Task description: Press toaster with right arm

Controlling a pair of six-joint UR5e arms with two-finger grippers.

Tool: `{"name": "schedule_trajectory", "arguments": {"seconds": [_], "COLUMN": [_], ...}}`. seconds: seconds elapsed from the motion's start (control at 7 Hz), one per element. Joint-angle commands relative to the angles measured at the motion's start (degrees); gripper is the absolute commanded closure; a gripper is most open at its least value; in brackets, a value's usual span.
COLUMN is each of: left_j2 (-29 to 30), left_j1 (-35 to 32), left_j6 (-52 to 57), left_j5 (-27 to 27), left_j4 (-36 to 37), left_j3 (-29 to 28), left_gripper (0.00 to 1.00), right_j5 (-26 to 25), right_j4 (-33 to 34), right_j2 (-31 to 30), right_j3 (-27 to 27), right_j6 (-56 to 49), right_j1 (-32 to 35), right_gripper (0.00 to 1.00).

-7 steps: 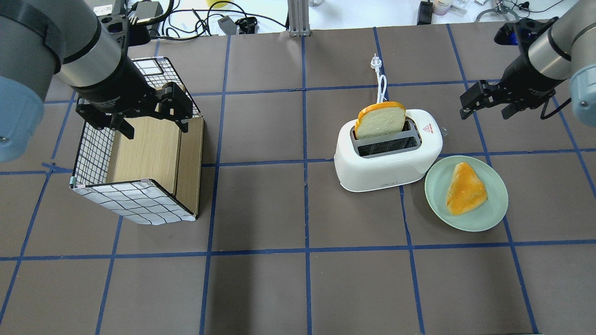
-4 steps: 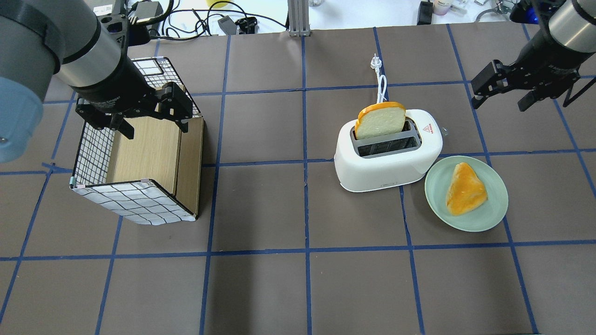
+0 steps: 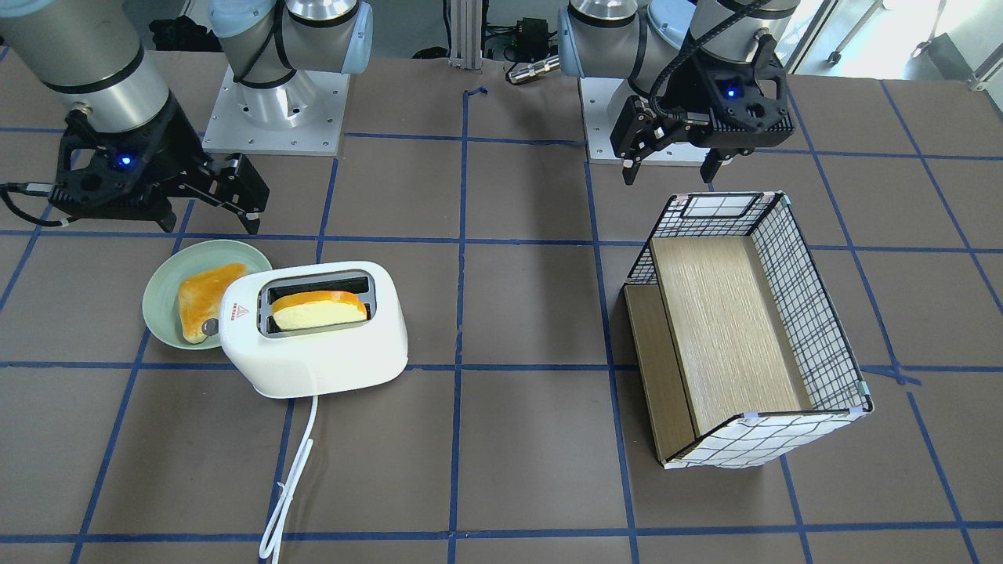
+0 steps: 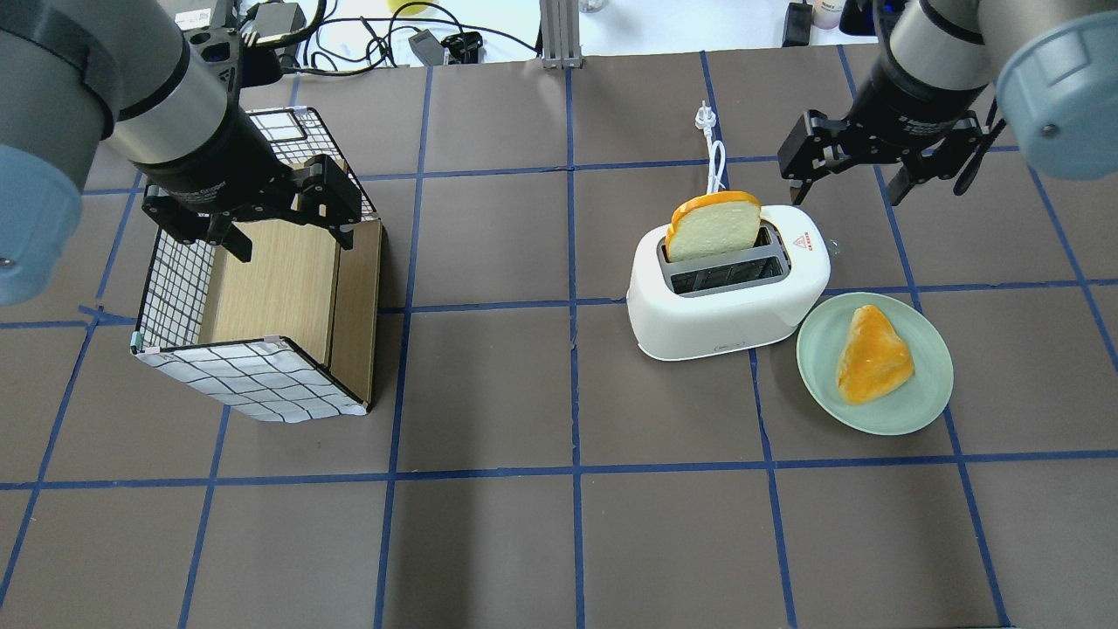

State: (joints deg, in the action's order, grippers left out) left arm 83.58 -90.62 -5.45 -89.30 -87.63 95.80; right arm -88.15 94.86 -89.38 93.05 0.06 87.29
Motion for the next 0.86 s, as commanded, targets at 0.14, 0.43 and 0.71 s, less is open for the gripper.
{"name": "schedule_trajectory", "arguments": {"seconds": [0.14,0.43,0.71], "left_j2": [0.0,0.0,0.0], "left_j1": [0.0,0.0,0.0], "left_j6": [0.0,0.0,0.0], "left_j5": [-0.08,0.0,-0.08], "left_j4": [0.0,0.0,0.0], "left_j3": [-0.08,-0.08,0.0], "left_gripper": [0.0,0.0,0.0], "right_j5": [0.17,0.17,0.08], "right_j4": [-0.72,-1.34,-1.43], "right_j2": [-0.27,-0.45,-0.45], "right_j3": [-1.38,-1.38,-1.38], "right_j6": [2.66,2.75,2.75], "right_j1": [2.35,2.44,2.44], "right_gripper": [0.0,0.0,0.0]}}
